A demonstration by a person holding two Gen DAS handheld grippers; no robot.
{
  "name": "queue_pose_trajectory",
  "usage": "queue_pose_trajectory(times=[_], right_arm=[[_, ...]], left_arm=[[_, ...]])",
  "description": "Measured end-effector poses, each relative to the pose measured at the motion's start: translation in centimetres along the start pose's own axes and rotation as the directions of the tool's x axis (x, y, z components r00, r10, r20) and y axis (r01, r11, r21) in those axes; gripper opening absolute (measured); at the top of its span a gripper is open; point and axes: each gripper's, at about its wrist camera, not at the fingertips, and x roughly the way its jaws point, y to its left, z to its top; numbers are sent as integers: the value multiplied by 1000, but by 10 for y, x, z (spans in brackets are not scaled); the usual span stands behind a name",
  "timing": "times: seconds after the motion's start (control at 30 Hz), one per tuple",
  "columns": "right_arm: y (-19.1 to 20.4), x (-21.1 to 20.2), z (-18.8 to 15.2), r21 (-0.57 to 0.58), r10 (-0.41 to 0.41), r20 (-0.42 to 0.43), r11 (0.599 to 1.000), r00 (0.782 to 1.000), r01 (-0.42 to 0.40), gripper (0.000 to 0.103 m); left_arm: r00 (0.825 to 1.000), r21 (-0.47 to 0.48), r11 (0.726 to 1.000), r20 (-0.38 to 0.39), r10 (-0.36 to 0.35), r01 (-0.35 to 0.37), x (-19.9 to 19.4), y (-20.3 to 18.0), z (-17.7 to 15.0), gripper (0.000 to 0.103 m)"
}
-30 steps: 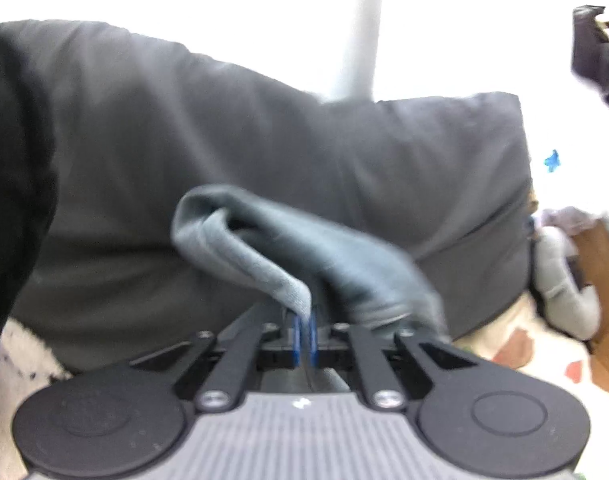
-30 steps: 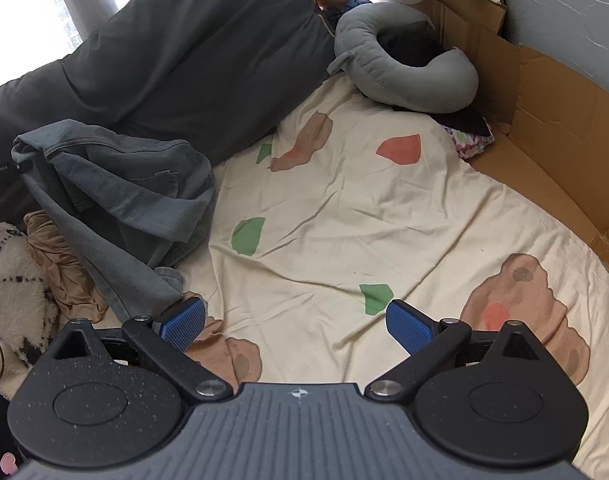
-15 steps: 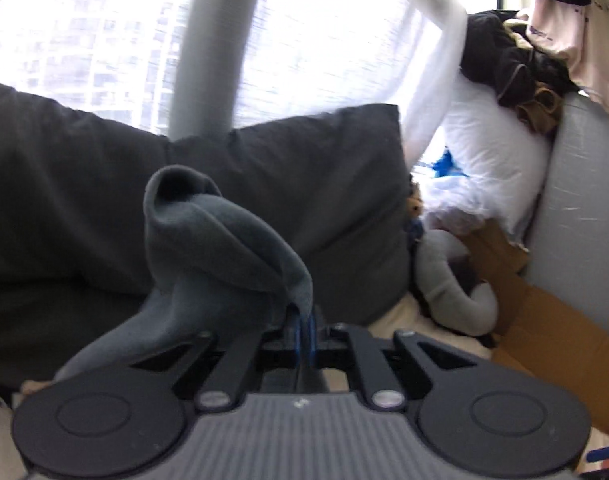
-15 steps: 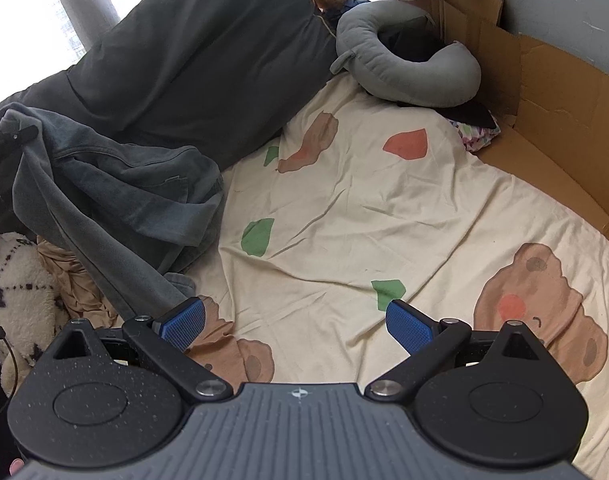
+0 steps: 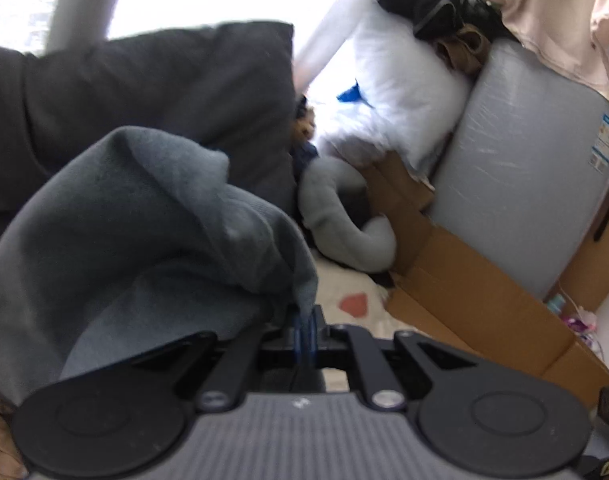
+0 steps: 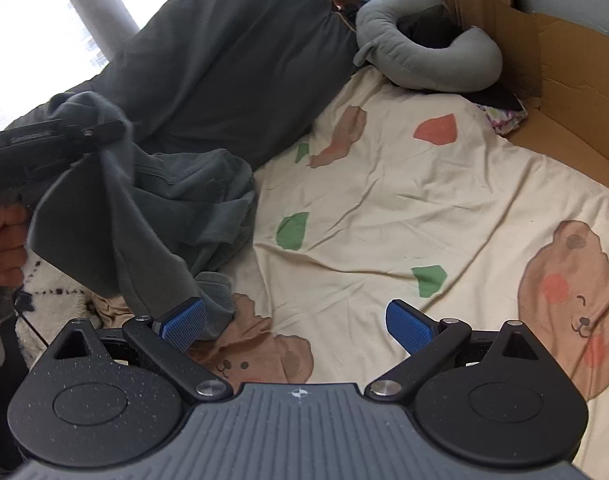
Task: Fold clothes
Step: 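Lift the jeans with the left gripper and pull them onto the blanket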
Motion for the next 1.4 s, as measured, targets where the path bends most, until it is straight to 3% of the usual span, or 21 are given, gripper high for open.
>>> queue_pose_trajectory(times=[0.23, 0.5, 0.63, 0.73, 0.83, 1.07, 1.2, 1.4], right_arm=[[-4, 10, -21, 26, 51, 10, 998, 999, -51, 98], [-17, 36, -56, 54, 96, 1, 994, 995, -95, 94], [-18, 48, -75, 50, 100, -39, 994, 994, -98, 93], [-20, 48, -83, 50, 94, -51, 995, 994, -91, 92], [-25, 48, -88, 55, 83, -58, 995, 995, -80, 92], [-25, 47, -85, 40, 83, -52, 996, 995, -81, 92], [-18, 49, -83, 30, 95, -58, 995, 994, -94, 92], [-5, 52, -85, -3, 110, -77, 994, 991, -111, 92]], left_arm=[[989, -1, 997, -120, -83, 83, 37, -30, -34, 4], [953, -24, 992, -276, -128, 126, 71, -53, -88, 7], [927, -37, 991, -350, -133, 128, 73, -55, -109, 16], [917, -18, 991, -378, -128, 131, 64, -54, -120, 33], [911, -12, 992, -394, -123, 129, 52, -50, -127, 37], [915, -7, 999, -400, -48, 49, 14, -18, -130, 48], [921, -21, 999, -388, 22, -33, -3, 8, -132, 55], [913, -77, 981, -384, 136, -178, -14, 52, -143, 56]])
